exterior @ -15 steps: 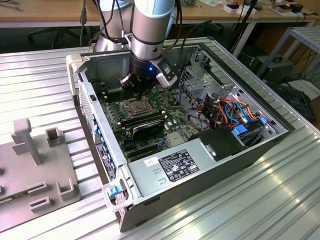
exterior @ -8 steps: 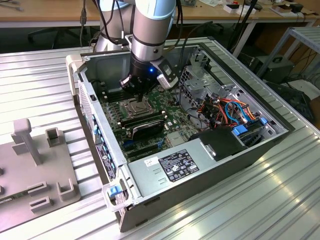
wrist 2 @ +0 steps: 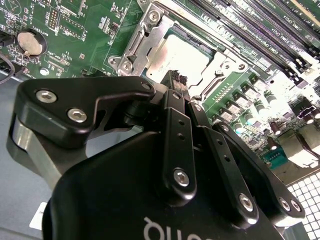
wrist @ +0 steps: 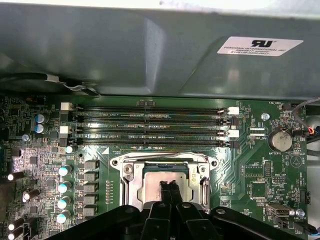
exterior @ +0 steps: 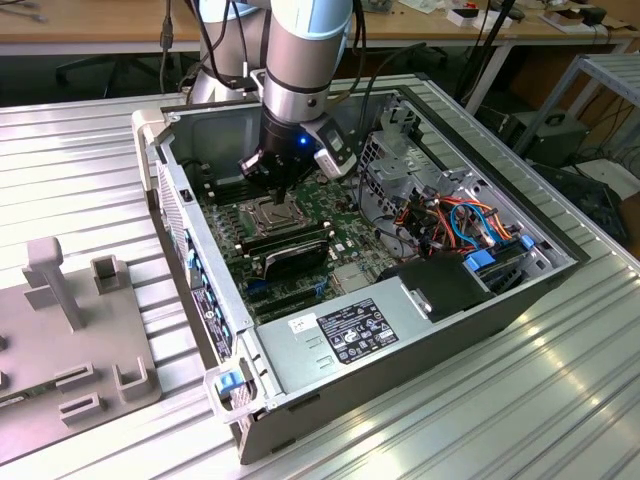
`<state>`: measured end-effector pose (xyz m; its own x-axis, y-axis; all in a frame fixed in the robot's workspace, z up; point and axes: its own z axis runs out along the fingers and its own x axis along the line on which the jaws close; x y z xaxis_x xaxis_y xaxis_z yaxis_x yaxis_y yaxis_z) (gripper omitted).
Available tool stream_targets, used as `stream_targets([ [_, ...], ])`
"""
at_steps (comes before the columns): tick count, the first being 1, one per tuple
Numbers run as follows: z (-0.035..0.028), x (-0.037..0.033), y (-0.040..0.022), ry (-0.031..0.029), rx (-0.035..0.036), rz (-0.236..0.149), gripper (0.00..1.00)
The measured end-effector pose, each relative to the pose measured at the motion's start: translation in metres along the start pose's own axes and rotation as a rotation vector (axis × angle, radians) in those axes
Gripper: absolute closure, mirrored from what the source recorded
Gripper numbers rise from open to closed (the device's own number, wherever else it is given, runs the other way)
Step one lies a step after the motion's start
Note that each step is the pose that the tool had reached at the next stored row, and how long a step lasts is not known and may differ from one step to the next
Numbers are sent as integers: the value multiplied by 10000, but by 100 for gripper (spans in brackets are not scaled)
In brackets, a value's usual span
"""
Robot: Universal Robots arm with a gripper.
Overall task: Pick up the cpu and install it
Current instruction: 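Install the second cpu locking lever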
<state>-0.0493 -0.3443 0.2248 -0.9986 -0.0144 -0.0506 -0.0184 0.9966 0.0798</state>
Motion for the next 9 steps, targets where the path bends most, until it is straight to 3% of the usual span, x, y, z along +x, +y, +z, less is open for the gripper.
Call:
stream_targets([
  [3,0,0,-2,0,-2,0,89],
  [9,-7,1,-81,0,-17,0,89],
])
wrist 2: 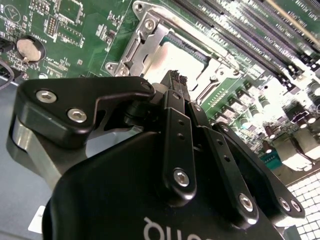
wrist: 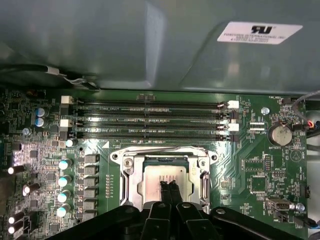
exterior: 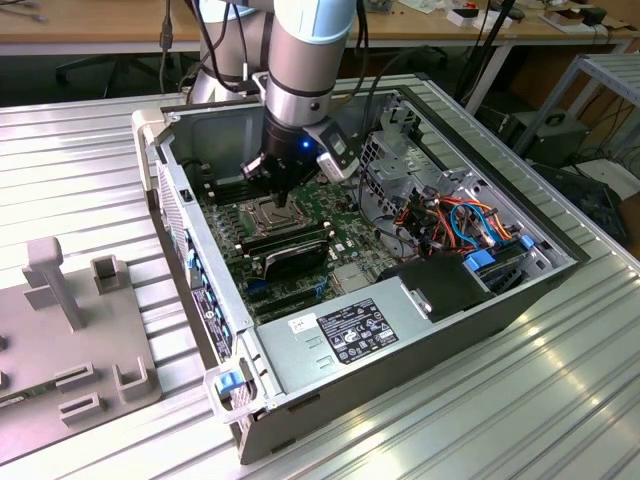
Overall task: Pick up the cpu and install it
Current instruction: 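Install the second cpu locking lever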
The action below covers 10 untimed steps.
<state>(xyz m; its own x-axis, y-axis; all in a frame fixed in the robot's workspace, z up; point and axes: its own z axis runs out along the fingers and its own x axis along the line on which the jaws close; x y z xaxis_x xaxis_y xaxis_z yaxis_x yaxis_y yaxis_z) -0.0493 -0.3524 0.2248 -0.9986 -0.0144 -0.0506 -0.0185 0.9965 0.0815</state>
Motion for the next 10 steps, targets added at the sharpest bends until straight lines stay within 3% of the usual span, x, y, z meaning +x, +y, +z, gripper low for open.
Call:
stream_targets([
  [6,-4,1,-12,0,2,1,89],
  [10,-96,-5,-4,1,6,1,89],
])
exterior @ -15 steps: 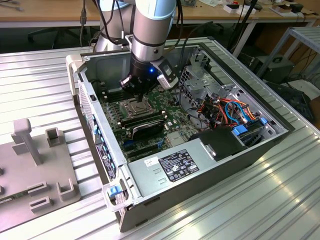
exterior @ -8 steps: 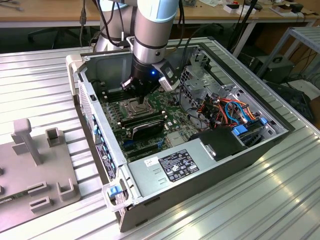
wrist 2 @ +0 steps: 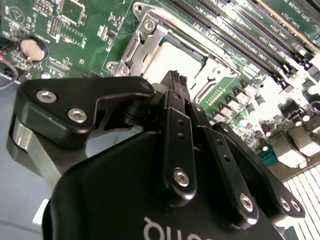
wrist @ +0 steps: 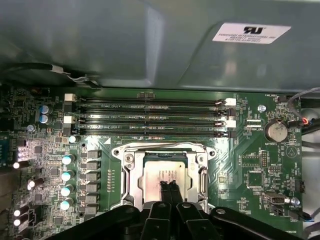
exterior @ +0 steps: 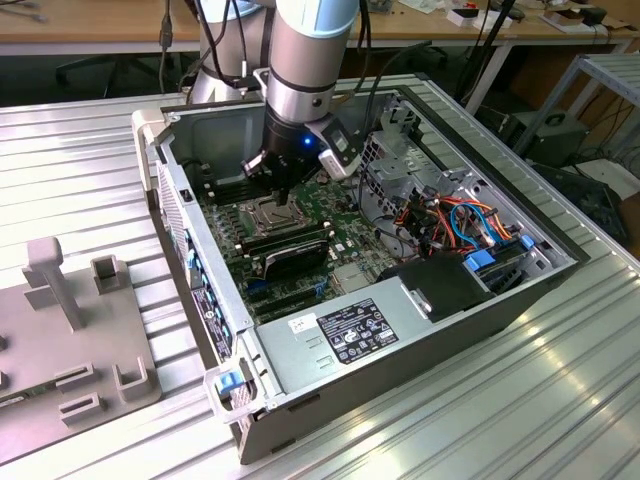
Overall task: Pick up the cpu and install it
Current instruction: 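Install the second cpu locking lever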
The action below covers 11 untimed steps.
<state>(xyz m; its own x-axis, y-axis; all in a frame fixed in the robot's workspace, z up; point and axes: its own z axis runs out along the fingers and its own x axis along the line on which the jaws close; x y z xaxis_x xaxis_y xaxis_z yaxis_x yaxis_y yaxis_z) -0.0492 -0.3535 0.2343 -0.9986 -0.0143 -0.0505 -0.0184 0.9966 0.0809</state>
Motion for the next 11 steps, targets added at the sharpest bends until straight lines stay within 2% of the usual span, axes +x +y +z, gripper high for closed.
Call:
stream_targets([
  [5,-28,-7,-2,9,30,-1,89],
  [6,-29,-8,-8,11,48,1,89],
  [9,-34,-12,-29,18,170,8,89],
  [11,-36,-13,-41,20,198,14,89],
])
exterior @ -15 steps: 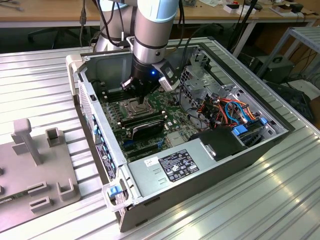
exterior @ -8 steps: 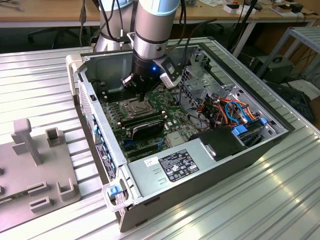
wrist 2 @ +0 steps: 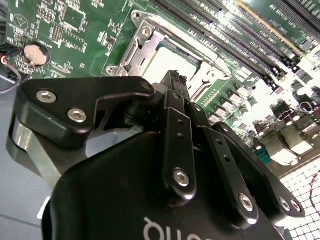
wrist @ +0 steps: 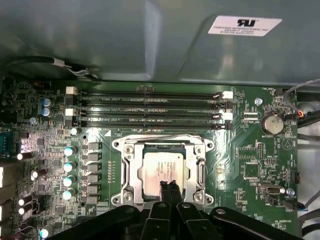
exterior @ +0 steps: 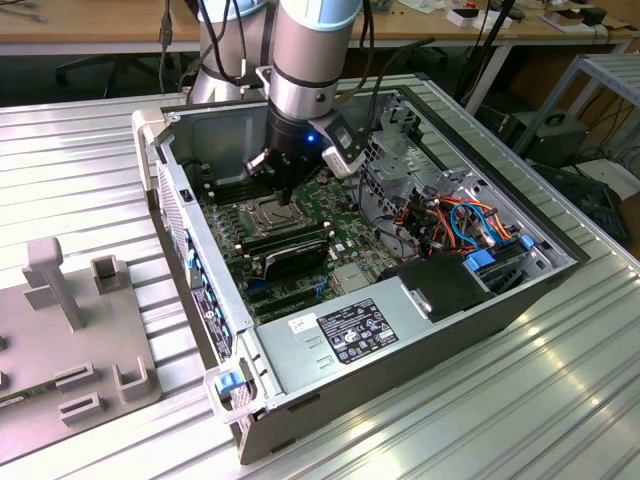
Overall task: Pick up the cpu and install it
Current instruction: 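Install the second cpu locking lever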
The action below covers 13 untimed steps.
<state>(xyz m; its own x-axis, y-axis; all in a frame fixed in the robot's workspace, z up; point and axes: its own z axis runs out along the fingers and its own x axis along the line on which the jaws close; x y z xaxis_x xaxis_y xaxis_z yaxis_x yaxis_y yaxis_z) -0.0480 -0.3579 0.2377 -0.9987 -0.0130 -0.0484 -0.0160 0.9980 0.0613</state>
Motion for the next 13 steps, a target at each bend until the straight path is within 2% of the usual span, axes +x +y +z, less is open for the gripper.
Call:
stream_targets([
  [4,-2,-3,-40,-2,6,21,89],
  [8,-7,-4,-115,-3,8,33,89],
  [13,-11,-3,-172,-3,8,32,89],
])
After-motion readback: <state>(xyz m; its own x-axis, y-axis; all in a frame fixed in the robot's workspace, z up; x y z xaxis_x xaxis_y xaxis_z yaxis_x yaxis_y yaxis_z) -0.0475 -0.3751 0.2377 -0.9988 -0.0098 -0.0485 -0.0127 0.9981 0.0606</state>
